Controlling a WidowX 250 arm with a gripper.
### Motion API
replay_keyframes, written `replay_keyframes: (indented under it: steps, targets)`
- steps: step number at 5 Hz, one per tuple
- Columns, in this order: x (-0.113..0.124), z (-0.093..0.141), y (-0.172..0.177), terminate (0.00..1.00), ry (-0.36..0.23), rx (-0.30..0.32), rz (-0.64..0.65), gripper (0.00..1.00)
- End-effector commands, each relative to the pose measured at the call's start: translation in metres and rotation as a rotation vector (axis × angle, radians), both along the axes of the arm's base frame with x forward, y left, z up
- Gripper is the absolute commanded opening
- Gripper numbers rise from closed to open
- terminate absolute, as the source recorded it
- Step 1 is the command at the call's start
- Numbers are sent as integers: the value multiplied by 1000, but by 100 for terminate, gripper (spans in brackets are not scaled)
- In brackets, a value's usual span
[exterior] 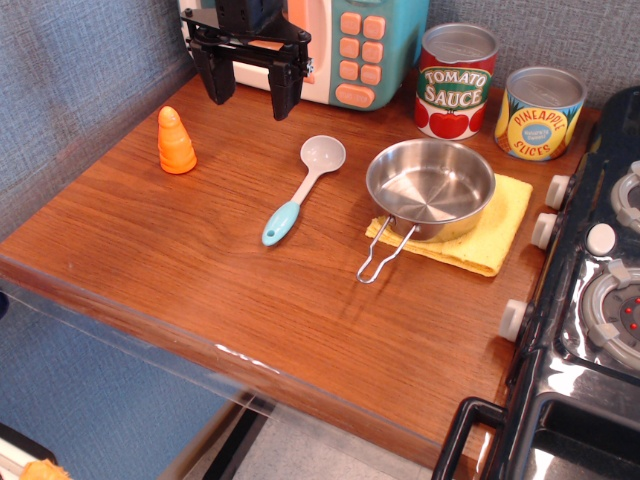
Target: Move the ladle to the right of the carrot
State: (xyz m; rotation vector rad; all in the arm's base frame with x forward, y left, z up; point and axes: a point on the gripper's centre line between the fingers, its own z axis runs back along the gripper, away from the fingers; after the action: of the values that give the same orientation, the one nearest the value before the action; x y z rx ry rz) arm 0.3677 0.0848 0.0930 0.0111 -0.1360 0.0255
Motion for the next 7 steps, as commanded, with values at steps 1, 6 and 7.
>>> replay_keyframes:
  steps: [1, 6, 7]
  targets:
    - [0, 0, 0, 0, 0, 0, 0, 100]
    - [-2, -37, -36, 0, 84, 1, -50, 100]
    - [-11, -51, -39, 0, 125, 12, -27, 100]
